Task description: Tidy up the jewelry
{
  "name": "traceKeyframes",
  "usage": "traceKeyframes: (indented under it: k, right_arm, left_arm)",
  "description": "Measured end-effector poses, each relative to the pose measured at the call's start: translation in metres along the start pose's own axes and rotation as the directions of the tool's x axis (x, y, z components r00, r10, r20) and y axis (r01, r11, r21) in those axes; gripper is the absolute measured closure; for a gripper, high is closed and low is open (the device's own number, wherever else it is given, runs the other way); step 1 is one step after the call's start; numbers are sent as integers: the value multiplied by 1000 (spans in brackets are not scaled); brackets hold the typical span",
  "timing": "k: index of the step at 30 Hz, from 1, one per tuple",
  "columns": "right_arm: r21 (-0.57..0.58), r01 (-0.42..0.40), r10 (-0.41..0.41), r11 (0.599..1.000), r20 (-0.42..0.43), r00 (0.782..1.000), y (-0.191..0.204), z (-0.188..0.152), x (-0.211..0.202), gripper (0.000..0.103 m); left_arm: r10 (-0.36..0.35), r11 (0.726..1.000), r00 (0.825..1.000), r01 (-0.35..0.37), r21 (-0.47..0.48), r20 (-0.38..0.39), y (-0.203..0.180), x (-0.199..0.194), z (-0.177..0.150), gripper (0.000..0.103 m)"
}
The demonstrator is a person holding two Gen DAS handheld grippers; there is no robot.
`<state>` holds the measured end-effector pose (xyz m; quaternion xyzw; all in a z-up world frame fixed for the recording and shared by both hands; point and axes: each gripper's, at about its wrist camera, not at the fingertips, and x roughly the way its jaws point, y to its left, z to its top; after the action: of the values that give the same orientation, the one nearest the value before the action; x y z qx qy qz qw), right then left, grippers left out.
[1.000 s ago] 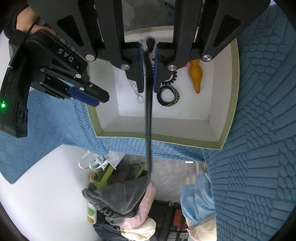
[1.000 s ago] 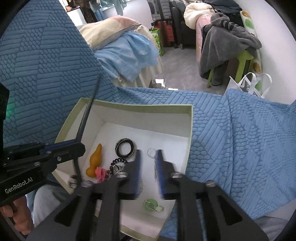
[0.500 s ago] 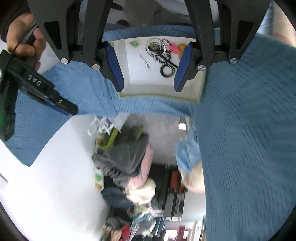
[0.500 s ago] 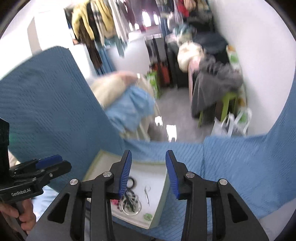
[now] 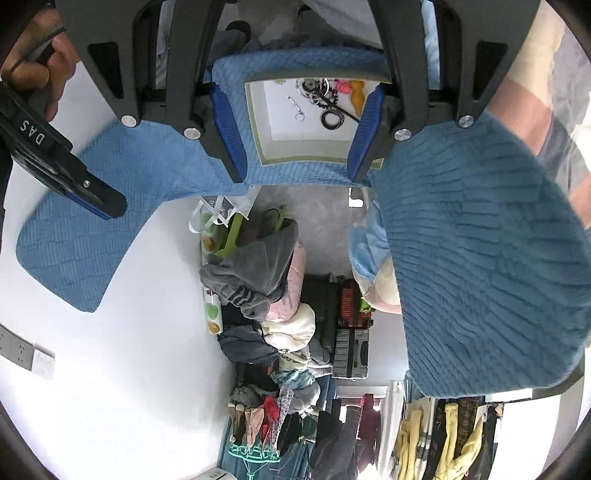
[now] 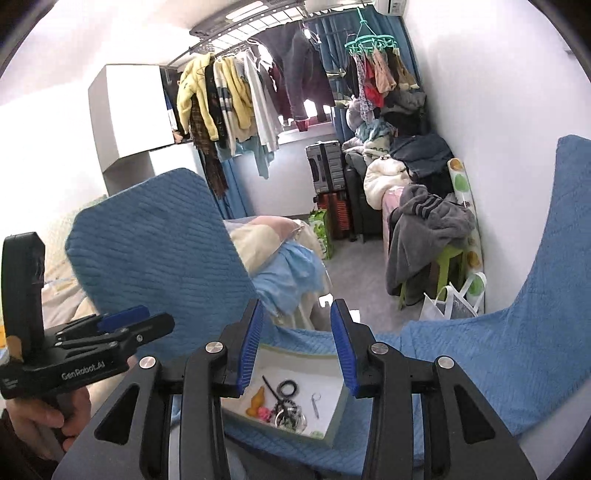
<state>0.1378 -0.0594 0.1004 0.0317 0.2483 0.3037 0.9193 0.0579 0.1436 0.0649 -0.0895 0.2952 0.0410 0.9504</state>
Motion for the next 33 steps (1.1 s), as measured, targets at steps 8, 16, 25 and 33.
traceKeyframes:
  k: [8,16,25,33]
  right_arm:
    - [12,69,-70,998,24,997,-2,-29,-30,67]
    - [11,84,-83,996,-62,995,-5,-63,-32,67]
    - [37,88,-83,995,-134,988,-6,-99,-27,67]
    - [42,97,-88,994,-174,981,-5,-118,-25,67]
  left_arm:
    - [21,1000,1000,-21,13,-21,-9,-6,-23,46]
    - [8,1000,999,-8,-12,-36,-12,-10,-47,46]
    - [43,999,994,-44,-2,-96,-19,3,-69,46]
    - [44,999,989,-45,0,-140,-18,5,-86,46]
